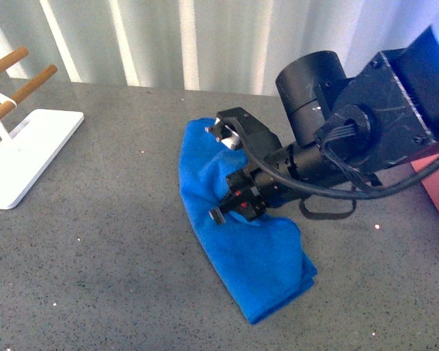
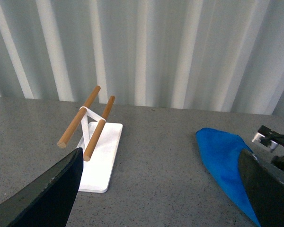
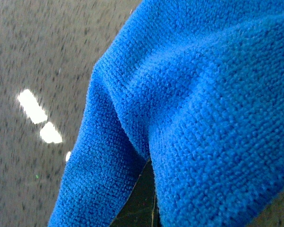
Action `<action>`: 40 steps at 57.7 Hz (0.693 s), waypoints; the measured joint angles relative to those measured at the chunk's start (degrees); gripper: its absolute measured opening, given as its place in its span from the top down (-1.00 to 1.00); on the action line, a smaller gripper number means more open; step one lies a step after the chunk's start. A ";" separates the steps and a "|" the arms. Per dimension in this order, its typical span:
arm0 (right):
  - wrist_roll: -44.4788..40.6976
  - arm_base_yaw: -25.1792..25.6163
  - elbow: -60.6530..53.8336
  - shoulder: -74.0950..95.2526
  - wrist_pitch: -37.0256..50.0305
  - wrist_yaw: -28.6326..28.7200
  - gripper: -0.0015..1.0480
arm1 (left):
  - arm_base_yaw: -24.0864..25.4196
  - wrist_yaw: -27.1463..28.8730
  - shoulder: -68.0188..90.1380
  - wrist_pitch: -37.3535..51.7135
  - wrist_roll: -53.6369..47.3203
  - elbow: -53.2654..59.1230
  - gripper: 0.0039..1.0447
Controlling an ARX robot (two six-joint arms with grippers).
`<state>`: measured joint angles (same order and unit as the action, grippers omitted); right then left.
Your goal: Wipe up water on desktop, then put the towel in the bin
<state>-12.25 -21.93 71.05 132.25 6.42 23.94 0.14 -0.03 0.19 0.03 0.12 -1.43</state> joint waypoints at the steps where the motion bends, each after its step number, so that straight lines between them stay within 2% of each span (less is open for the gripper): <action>1: -1.20 0.15 -1.03 -0.63 -0.50 -0.02 0.93 | 0.00 0.00 0.00 0.00 0.00 0.00 -0.88; 10: -9.73 3.21 -6.67 -4.50 -4.13 -0.61 0.93 | 0.00 0.00 0.00 0.00 0.00 0.00 -0.88; 18: -17.94 8.81 -9.99 -7.65 -7.28 -2.45 0.93 | 0.00 0.00 0.00 0.00 0.00 0.00 -0.88; 33: -25.94 15.69 -11.43 -10.40 -9.55 -6.05 0.93 | 0.00 0.00 0.00 0.00 0.00 0.00 -0.88; 40: -26.91 17.88 -10.64 -11.72 -10.80 -7.19 0.93 | 0.00 0.00 0.00 0.00 0.00 0.00 -0.88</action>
<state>-39.16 -4.05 60.40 120.53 -4.38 16.75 0.14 -0.03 0.19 0.03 0.12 -1.43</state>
